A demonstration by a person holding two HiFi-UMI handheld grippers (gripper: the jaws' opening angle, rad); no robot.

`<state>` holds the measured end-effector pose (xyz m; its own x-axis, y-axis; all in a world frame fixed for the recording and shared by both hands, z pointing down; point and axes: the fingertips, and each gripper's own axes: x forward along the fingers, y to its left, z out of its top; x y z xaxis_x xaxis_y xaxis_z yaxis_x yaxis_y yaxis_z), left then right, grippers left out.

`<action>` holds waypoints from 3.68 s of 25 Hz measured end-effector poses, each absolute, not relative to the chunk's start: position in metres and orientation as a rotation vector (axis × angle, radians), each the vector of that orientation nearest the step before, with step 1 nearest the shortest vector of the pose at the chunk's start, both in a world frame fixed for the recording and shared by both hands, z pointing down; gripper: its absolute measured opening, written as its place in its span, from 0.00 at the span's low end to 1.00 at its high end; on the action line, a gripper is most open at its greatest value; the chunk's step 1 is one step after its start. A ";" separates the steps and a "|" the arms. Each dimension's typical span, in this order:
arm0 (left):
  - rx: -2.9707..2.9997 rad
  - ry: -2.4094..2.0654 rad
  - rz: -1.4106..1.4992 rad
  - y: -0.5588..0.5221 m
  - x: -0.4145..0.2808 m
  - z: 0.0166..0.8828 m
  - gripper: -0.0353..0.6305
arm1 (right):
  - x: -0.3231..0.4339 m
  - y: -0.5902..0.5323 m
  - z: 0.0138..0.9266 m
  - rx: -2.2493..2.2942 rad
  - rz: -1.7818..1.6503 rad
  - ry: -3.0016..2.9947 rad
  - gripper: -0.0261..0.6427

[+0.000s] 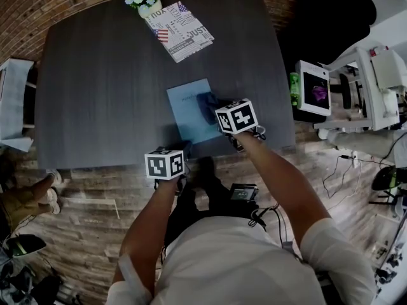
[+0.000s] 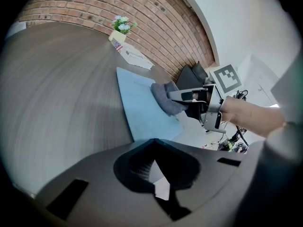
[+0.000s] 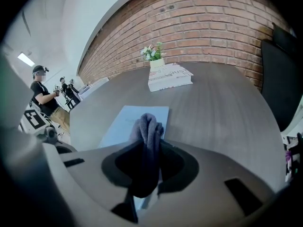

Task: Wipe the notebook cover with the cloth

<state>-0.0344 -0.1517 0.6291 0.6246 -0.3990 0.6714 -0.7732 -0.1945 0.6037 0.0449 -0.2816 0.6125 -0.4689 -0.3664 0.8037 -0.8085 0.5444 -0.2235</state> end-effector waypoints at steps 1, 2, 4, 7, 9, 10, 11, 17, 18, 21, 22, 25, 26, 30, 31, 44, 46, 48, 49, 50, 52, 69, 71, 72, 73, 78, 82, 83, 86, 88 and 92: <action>1.815 -0.947 0.453 -0.152 -0.034 0.629 0.06 | 0.048 -0.282 0.612 0.950 0.781 -2.059 0.17; 1.816 -0.948 0.452 -0.152 -0.035 0.629 0.06 | 0.051 -0.283 0.612 0.957 0.778 -2.054 0.17; 1.817 -0.953 0.449 -0.152 -0.035 0.629 0.06 | 0.059 -0.284 0.611 0.979 0.778 -2.037 0.17; 1.817 -0.959 0.453 -0.151 -0.037 0.629 0.06 | 0.076 -0.288 0.611 1.028 0.755 -1.994 0.16; 1.816 -0.962 0.462 -0.148 -0.038 0.629 0.06 | 0.087 -0.292 0.610 1.060 0.735 -1.978 0.16; 1.816 -0.963 0.465 -0.146 -0.039 0.629 0.06 | 0.092 -0.293 0.608 1.075 0.728 -1.972 0.16; 1.816 -0.965 0.465 -0.145 -0.040 0.630 0.06 | 0.097 -0.294 0.607 1.089 0.725 -1.966 0.16; 1.799 -0.985 0.464 -0.135 -0.052 0.632 0.06 | 0.104 -0.295 0.589 1.143 0.719 -1.973 0.16; 1.800 -0.986 0.467 -0.134 -0.052 0.633 0.06 | 0.101 -0.293 0.586 1.141 0.717 -1.981 0.16; 1.805 -0.983 0.469 -0.131 -0.053 0.631 0.06 | 0.088 -0.289 0.576 1.125 0.713 -2.015 0.16; 1.806 -0.982 0.468 -0.129 -0.053 0.630 0.06 | 0.081 -0.286 0.573 1.114 0.709 -2.031 0.16; 1.814 -0.978 0.467 -0.127 -0.052 0.629 0.06 | 0.061 -0.278 0.567 1.071 0.711 -2.068 0.16; 1.815 -0.976 0.466 -0.126 -0.052 0.628 0.06 | 0.054 -0.274 0.566 1.054 0.715 -2.080 0.16; 1.811 -0.971 0.469 -0.123 -0.053 0.628 0.06 | 0.026 -0.261 0.568 0.982 0.728 -2.108 0.16; 1.811 -0.970 0.469 -0.122 -0.054 0.629 0.06 | 0.019 -0.258 0.569 0.966 0.736 -2.115 0.16; 1.809 -0.939 0.480 -0.119 -0.052 0.635 0.06 | -0.059 -0.214 0.582 0.744 0.867 -2.201 0.16; 1.815 -0.924 0.476 -0.118 -0.049 0.635 0.06 | -0.062 -0.210 0.585 0.729 0.890 -2.206 0.16; 1.817 -0.909 0.467 -0.118 -0.045 0.636 0.06 | -0.064 -0.206 0.590 0.715 0.905 -2.198 0.16; 1.817 -0.904 0.465 -0.118 -0.044 0.637 0.06 | -0.063 -0.203 0.594 0.708 0.903 -2.188 0.16; 1.816 -0.902 0.465 -0.118 -0.044 0.637 0.06 | -0.062 -0.200 0.600 0.704 0.893 -2.176 0.16; 1.815 -0.900 0.468 -0.118 -0.042 0.639 0.06 | -0.056 -0.197 0.608 0.708 0.870 -2.161 0.16; 1.788 -0.911 0.487 -0.122 -0.041 0.640 0.06 | -0.023 -0.201 0.613 0.732 0.784 -2.147 0.17; 1.790 -0.915 0.492 -0.122 -0.041 0.640 0.06 | -0.018 -0.202 0.613 0.742 0.787 -2.145 0.17; 1.791 -0.917 0.493 -0.123 -0.041 0.640 0.06 | -0.016 -0.203 0.613 0.748 0.789 -2.143 0.17; 1.792 -0.918 0.495 -0.123 -0.041 0.640 0.06 | -0.013 -0.203 0.613 0.753 0.789 -2.141 0.17; 1.802 -0.920 0.505 -0.124 -0.040 0.640 0.06 | 0.001 -0.206 0.613 0.781 0.791 -2.127 0.17; 1.813 -0.917 0.518 -0.124 -0.039 0.640 0.06 | 0.011 -0.208 0.613 0.802 0.792 -2.116 0.17; 1.816 -0.914 0.522 -0.124 -0.039 0.640 0.06 | 0.014 -0.208 0.613 0.807 0.793 -2.112 0.17; 1.822 -0.911 0.535 -0.124 -0.039 0.639 0.06 | 0.020 -0.209 0.613 0.816 0.794 -2.105 0.17; 1.824 -0.912 0.539 -0.123 -0.039 0.639 0.06 | 0.023 -0.210 0.613 0.821 0.792 -2.101 0.17; 1.834 -0.906 0.544 -0.124 -0.038 0.639 0.06 | 0.030 -0.212 0.612 0.835 0.783 -2.096 0.17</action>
